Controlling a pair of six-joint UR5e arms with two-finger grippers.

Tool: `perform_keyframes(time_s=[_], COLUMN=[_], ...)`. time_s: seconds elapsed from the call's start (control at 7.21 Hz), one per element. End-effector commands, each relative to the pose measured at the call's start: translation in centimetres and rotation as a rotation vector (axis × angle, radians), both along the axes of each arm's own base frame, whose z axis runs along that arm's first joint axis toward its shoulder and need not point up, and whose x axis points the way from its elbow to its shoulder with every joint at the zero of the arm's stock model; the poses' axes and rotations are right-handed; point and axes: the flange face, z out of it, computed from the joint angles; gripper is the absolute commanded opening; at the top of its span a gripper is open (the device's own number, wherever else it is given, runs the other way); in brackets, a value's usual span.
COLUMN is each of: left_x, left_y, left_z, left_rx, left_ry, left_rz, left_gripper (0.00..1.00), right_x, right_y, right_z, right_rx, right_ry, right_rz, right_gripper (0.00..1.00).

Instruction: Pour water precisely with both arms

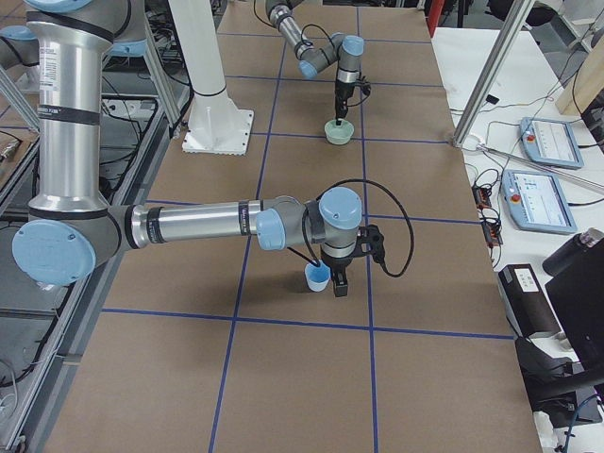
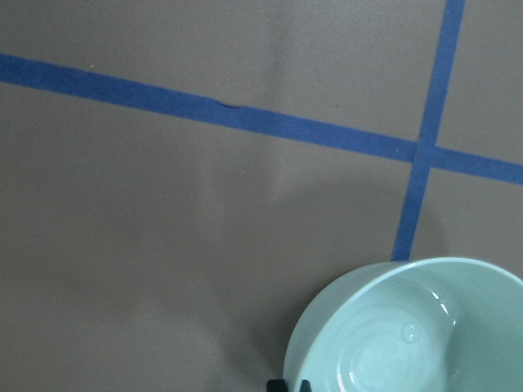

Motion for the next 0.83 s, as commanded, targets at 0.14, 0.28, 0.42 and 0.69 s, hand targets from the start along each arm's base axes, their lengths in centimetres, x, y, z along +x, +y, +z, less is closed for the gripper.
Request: perform_keyframes(time_s=[0.14,0.28,0.42,0.69], left_x=[-1.1,-3.0,-5.9,-12.2], left_y=[-0.1,-0.5,-0.5,2.0], left_z=[-1.8,-3.8,-3.8,0.0], left_rx=[0.005,0.019,0.032,0.047], left_ry=[0.028,0.063,0.083,0.094], left_rz=[-0.017,-0.037,-0.06,-0.088], left_gripper=[1.0,1.0,1.0,1.0], right_x=[-0.1,-0.1,-1.6,-2.7], right_y=[0.0,0.0,0.0,2.0], right_z=[-0.1,-0.5,-0.8,-0.1], right_rx=[0.003,0.012,0.033,0.148], right_ry=[-0.001,-0.012,-0.076,-0.106], right_rz=[-0.002,-0.003,-0.041,-0.078], right_gripper=[1.0,1.0,1.0,1.0])
